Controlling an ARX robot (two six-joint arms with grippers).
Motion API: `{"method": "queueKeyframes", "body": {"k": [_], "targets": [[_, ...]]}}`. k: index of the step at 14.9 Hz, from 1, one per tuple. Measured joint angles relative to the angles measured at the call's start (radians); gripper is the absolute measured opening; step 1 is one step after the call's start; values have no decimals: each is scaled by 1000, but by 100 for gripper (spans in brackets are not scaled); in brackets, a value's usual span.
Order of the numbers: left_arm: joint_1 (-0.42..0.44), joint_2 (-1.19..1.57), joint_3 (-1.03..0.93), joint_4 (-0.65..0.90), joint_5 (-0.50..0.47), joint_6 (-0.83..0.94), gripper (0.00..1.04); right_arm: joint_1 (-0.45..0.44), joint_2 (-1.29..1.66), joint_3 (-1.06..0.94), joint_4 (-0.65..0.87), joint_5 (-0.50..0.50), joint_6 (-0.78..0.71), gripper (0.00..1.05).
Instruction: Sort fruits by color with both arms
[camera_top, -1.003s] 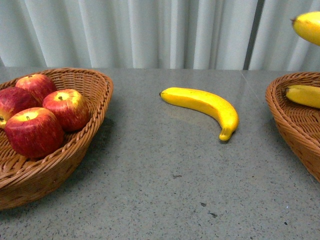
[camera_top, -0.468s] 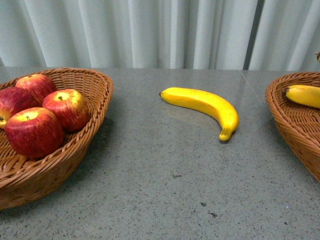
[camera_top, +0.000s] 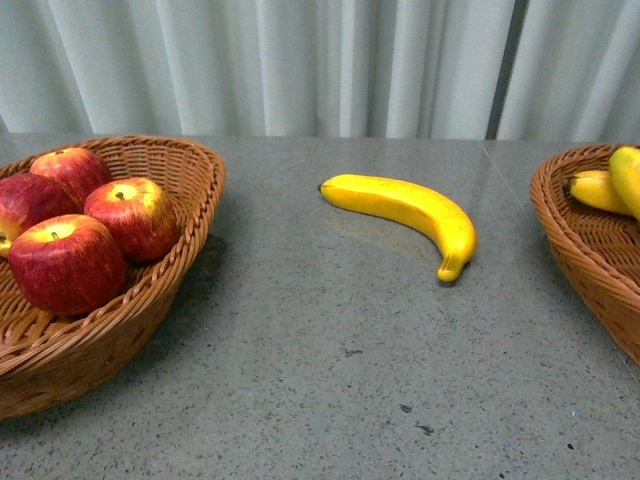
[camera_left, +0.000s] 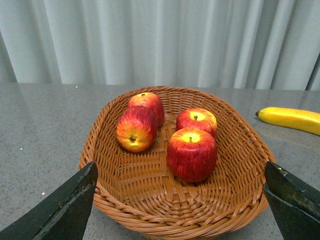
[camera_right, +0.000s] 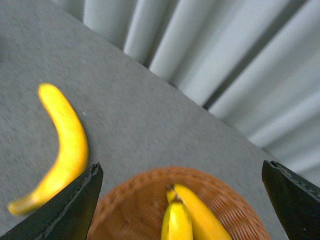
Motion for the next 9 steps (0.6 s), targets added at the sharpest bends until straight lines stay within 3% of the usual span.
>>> {"method": "queueKeyframes", "body": {"k": [4,9], "targets": [[0,0,0,0,0,0,98,256,315,266,-53,43,120,98],[0,0,0,0,0,0,98,302,655,600,-234,97,150,98]]}}
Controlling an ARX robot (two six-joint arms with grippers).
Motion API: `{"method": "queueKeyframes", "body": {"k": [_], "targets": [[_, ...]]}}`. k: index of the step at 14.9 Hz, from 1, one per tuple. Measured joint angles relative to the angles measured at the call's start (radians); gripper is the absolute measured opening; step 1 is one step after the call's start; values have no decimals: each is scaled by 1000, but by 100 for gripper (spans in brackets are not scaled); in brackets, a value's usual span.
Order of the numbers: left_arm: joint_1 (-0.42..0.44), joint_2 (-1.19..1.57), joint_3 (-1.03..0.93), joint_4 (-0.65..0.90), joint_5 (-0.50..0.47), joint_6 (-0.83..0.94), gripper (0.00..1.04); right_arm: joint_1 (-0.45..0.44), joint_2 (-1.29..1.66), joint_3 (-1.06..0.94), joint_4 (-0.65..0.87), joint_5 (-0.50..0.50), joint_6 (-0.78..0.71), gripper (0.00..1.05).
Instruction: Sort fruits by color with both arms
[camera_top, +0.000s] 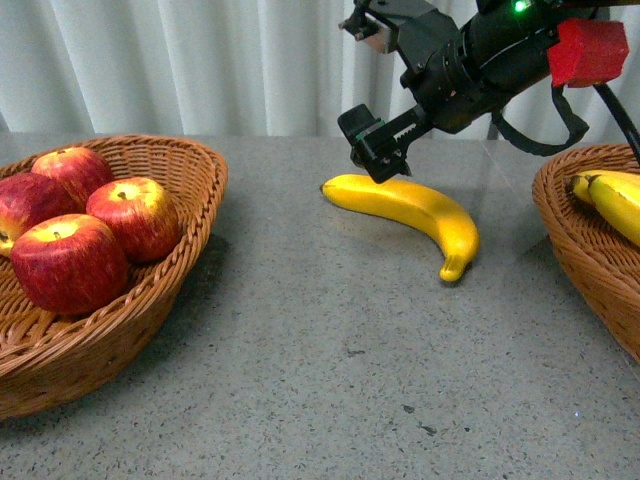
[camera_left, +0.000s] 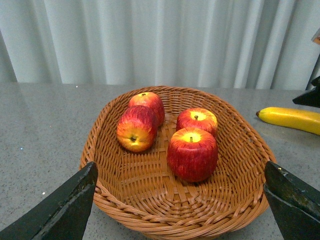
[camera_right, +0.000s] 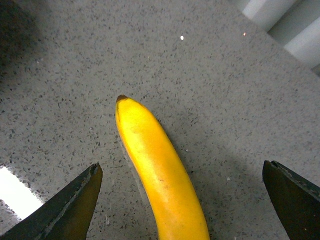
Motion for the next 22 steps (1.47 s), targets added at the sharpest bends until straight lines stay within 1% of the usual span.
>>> {"method": "queueKeyframes", "body": {"k": [1,2,5,10,14,15,16,17,19,21,22], "targets": [[0,0,0,0,0,0,98,-6,29,29,-31,4,0,98],[0,0,0,0,0,0,98,-34,62,45,-91,7,9,98],[0,0,0,0,0,0,98,-50,65,14,-74,27,-2,98],[0,0,0,0,0,0,98,-3,65,-41,-50,29,-26,98],[0,0,0,0,0,0,98,3,53,-103,2,29,-35,58],[0,0,0,0,0,0,98,3,47,-114,21,30,-33,45],[0,0,0,0,0,0,98,2,34,-126,52,18,-21,35],[0,0,0,0,0,0,98,-1,14,-137,87,-10,3,34],[0,0,0,0,0,0,98,-24,-85,-165,188,-97,101,33],[0,0,0,0,0,0,98,-89,-228,-192,222,-130,182,33],[0,0,0,0,0,0,98,-137,-297,-223,224,-134,194,33]]}}
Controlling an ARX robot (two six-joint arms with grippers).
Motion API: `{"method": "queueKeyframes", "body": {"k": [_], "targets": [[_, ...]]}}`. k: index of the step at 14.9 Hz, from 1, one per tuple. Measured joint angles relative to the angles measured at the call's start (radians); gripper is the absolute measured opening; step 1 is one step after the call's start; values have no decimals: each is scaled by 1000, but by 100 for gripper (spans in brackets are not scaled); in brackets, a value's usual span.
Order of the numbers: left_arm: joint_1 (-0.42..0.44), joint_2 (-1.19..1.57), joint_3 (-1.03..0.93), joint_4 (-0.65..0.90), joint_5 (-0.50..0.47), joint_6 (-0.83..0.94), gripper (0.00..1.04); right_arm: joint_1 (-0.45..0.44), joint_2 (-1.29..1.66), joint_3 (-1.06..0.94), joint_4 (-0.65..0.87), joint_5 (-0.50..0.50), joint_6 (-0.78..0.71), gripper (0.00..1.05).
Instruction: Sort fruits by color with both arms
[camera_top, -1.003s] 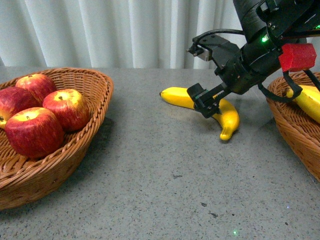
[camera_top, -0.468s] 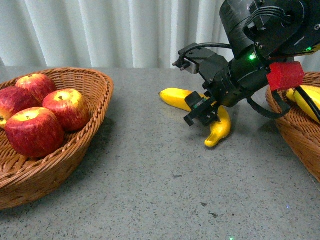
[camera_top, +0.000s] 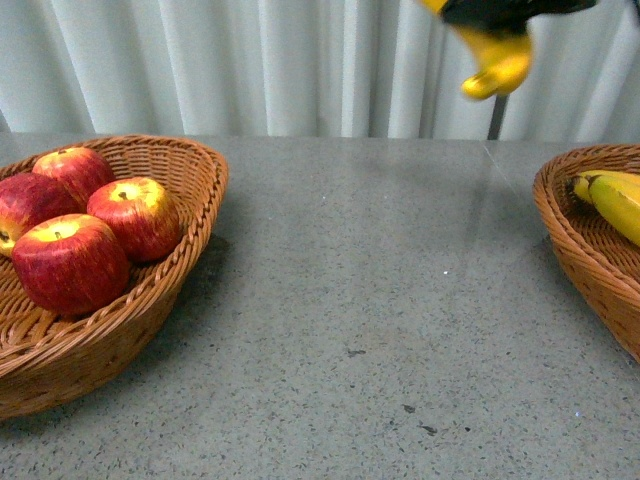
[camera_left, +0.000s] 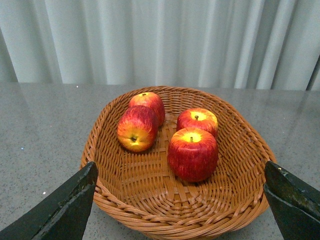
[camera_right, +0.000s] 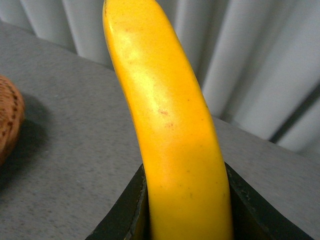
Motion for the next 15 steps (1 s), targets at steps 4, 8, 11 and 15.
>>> {"method": "queueKeyframes", "body": {"k": [4,8,11,15], "targets": [[0,0,0,0,0,0,98,-244,-153,-214,-16,-15,-93,33],[0,0,0,0,0,0,98,-496,-323,-514,1,-132,-293,43],[0,0,0,0,0,0,98,-491,-384,-571,-9,-191,-312,74],[0,0,0,0,0,0,98,-480,-425,-568,-13,-209,-303,85]]}}
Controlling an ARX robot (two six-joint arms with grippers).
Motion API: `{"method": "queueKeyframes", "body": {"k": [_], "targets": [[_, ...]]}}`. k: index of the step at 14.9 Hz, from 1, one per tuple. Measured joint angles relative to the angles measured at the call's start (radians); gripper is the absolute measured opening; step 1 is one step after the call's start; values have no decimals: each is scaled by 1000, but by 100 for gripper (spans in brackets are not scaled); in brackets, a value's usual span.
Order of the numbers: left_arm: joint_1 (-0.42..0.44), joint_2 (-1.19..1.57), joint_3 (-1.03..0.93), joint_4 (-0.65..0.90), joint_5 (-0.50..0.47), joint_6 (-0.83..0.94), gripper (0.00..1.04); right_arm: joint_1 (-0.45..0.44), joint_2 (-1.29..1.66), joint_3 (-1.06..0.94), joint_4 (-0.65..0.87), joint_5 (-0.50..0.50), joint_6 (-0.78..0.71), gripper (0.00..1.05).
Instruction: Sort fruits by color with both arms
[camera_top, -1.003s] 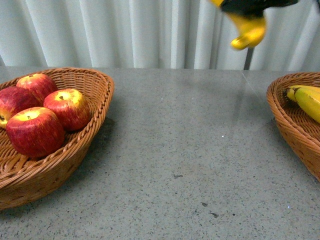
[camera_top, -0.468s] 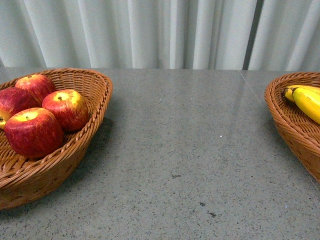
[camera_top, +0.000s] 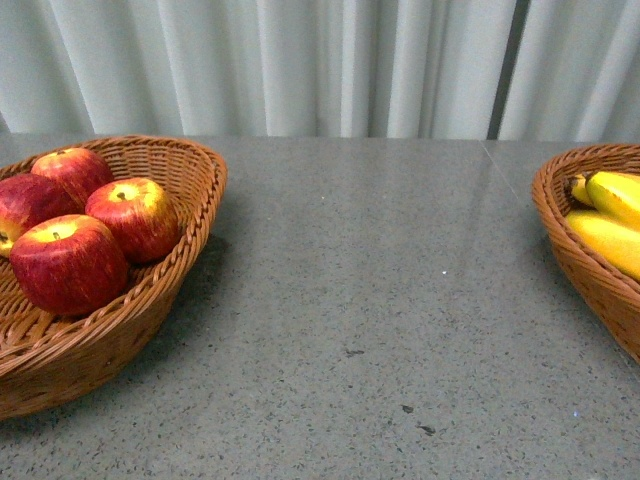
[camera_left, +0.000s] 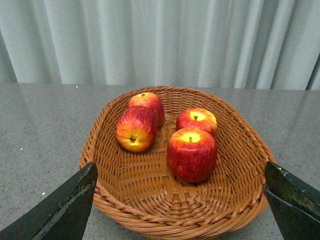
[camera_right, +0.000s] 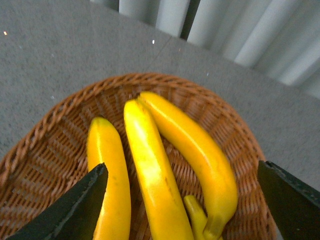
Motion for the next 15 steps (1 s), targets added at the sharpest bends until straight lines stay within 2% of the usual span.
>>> {"method": "queueKeyframes", "body": {"k": [1,4,5,6,8,9,12,13,15], "targets": [[0,0,0,0,0,0,98,14,-47,13,6,-11,22,98],[0,0,0,0,0,0,98,90,-175,40,64,-69,141,98],[0,0,0,0,0,0,98,117,-246,19,117,-56,209,96],[0,0,0,0,0,0,98,172,-356,-72,229,157,310,84],[0,0,0,0,0,0,98,256,-618,-306,196,429,435,58],[0,0,0,0,0,0,98,274,-702,-406,218,463,459,45],[0,0,0,0,0,0,98,279,-795,-554,267,473,479,8],[0,0,0,0,0,0,98,279,-818,-588,273,473,480,2],[0,0,0,0,0,0,98,279,-871,-644,285,474,480,2]]}}
